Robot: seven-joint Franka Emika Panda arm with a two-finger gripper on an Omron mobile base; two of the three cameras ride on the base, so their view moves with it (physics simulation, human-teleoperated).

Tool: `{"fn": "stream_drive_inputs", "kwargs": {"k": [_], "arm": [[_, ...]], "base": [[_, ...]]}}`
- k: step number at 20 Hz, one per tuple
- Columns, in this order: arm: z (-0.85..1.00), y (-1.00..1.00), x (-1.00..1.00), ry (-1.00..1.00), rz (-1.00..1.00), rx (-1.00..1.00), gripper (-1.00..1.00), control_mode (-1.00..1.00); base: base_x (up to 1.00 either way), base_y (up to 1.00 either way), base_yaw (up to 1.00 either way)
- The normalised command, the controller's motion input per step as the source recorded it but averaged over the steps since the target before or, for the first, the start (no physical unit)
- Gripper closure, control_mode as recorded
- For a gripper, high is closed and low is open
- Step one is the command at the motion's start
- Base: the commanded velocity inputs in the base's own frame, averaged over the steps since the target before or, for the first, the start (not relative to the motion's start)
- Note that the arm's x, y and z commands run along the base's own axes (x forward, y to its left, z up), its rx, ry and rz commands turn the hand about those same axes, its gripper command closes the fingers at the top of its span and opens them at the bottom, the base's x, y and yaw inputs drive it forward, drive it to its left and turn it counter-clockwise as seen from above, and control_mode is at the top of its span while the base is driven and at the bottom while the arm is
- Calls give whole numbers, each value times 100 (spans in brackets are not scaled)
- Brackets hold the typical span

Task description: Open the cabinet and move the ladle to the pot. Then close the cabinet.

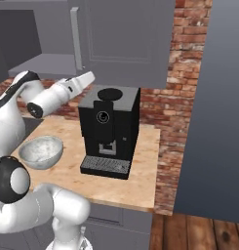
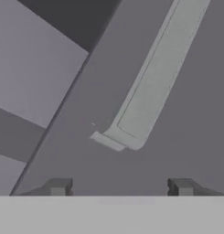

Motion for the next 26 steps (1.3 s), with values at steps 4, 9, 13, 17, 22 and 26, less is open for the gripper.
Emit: {"fn": "stream_drive_inputs", "kwargs": {"k": [4,9,13,17,22,26], "arm": [[59,0,-94,5,-24,0,-100,-100],[61,0,-100,0,-21,3,-100,-100],[62,0,-100,0,-19,4,-100,-100],[72,16,-100,0,-19,7,-100,-100],[79,38,-100,8,-23,12,-100,-100],[81,52,-100,17,-27,14,-100,-100]], "base": [[0,0,0],[0,0,0],[0,0,0],[0,0,0],[0,0,0],[0,0,0]]}}
